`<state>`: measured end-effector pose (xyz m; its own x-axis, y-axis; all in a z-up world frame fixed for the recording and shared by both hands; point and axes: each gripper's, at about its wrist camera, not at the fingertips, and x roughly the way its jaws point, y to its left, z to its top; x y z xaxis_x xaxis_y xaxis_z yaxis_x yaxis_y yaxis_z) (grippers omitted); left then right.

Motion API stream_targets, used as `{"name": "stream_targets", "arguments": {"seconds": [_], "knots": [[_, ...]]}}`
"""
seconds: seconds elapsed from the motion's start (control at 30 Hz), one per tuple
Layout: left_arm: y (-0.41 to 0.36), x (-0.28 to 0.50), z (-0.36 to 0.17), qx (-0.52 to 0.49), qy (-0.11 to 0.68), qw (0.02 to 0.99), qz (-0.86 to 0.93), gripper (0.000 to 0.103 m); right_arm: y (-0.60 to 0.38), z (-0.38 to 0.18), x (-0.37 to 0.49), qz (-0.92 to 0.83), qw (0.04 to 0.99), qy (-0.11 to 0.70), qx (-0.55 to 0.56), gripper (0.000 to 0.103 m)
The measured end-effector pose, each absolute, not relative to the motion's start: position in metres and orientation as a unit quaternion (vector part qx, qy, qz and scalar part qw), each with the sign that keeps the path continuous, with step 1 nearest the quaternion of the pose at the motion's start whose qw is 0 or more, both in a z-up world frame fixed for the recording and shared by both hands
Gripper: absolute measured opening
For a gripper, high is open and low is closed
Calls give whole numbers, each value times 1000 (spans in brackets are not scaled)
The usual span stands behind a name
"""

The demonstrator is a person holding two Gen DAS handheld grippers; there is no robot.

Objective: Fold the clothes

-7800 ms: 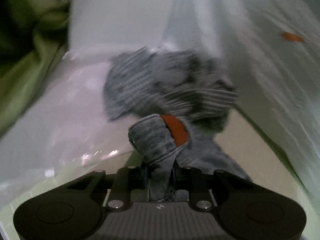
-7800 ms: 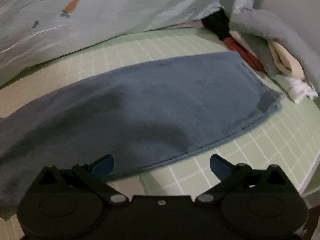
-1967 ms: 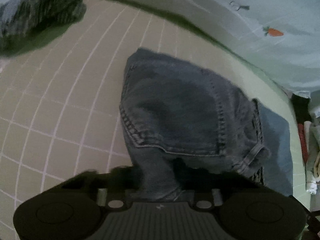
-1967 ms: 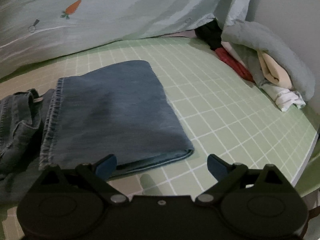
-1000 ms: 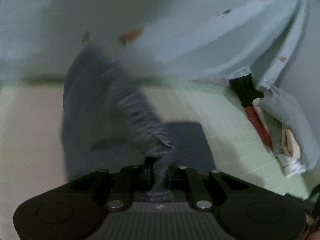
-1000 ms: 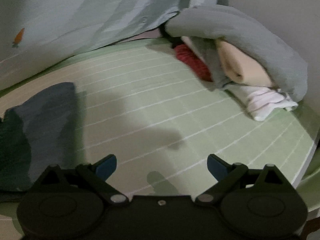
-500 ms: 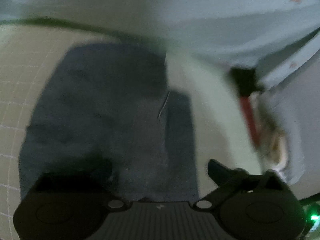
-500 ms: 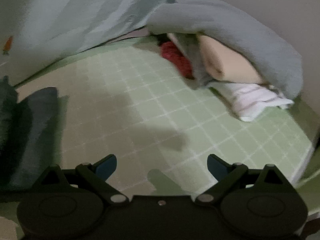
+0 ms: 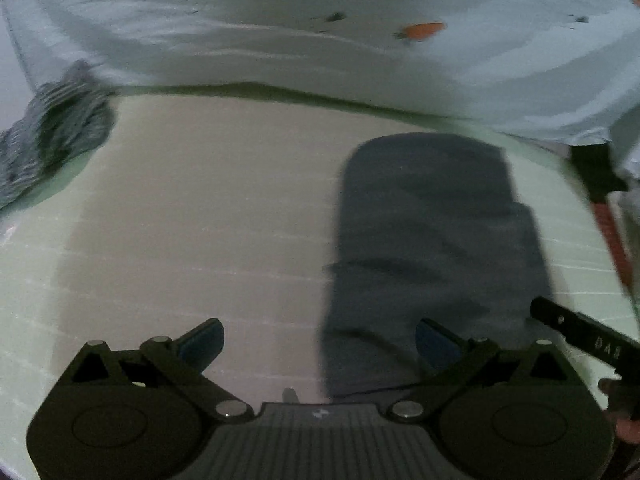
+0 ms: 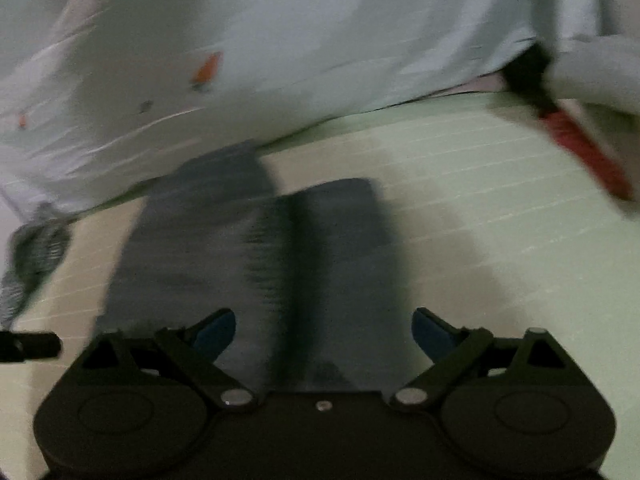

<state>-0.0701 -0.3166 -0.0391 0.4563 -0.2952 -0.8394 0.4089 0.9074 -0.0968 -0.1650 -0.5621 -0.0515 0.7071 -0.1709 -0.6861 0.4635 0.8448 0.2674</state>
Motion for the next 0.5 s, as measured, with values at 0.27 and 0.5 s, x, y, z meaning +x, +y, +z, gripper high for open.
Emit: {"name": "stream_targets", "arguments": {"seconds": [0.27, 0.5], "knots": [[-287, -45, -42, 59, 480, 853, -196, 101, -546, -73, -116, -169, 871, 392, 241, 68], [-310, -39, -39, 55, 474, 846, -237, 101, -554, -50, -125, -148, 892, 357, 236, 13]]}}
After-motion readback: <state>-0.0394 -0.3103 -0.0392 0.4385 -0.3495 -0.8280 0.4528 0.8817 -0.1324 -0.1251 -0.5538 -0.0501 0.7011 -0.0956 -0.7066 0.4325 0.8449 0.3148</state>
